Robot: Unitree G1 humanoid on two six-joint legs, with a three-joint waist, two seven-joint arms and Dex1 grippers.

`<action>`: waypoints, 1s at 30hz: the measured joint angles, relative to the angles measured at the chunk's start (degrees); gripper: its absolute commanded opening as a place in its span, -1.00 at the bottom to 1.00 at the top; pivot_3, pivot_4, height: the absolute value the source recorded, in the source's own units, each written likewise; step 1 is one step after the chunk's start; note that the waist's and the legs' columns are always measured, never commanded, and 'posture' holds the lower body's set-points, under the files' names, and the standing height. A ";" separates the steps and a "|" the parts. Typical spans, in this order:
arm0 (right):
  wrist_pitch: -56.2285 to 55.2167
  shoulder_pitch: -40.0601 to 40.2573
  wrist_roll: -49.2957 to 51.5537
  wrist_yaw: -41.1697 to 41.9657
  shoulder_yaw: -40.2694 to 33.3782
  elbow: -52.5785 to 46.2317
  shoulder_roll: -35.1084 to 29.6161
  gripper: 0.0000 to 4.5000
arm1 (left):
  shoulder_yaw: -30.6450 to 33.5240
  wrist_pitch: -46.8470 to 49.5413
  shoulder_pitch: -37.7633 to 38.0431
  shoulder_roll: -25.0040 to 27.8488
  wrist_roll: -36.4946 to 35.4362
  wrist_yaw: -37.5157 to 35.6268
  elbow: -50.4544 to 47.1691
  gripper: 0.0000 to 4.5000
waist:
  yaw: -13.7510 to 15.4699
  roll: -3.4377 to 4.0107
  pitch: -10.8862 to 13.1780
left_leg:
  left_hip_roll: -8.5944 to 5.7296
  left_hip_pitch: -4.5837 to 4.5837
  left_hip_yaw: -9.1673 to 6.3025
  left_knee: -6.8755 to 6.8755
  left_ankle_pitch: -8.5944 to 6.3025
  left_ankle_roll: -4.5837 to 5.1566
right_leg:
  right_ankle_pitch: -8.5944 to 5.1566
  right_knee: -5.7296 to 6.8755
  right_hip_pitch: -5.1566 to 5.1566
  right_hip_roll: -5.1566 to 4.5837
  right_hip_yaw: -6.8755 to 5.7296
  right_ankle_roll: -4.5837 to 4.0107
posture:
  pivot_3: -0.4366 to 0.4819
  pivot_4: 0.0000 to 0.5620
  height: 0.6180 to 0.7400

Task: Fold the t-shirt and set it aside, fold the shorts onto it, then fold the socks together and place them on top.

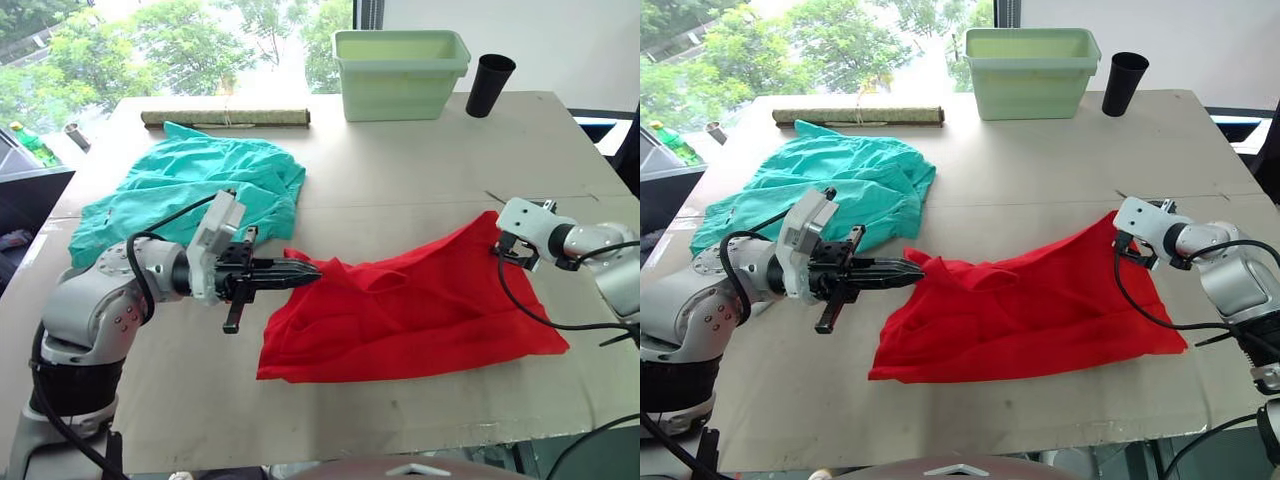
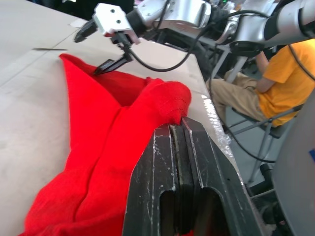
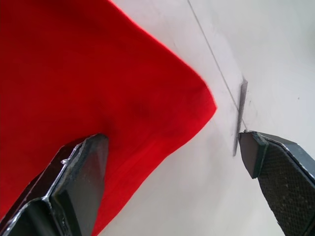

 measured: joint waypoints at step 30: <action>-7.22 3.24 -5.34 9.61 -4.05 -0.71 -2.78 -0.94 | -0.71 -7.57 2.68 1.27 5.73 0.35 4.07 -1.00 | 0.06 0.08 0.03 | 0.01 0.00 0.00 -0.02 -0.01 -0.04 | -0.09 0.00 0.00 -0.01 0.00 -0.15 | -0.05 -0.47 0.78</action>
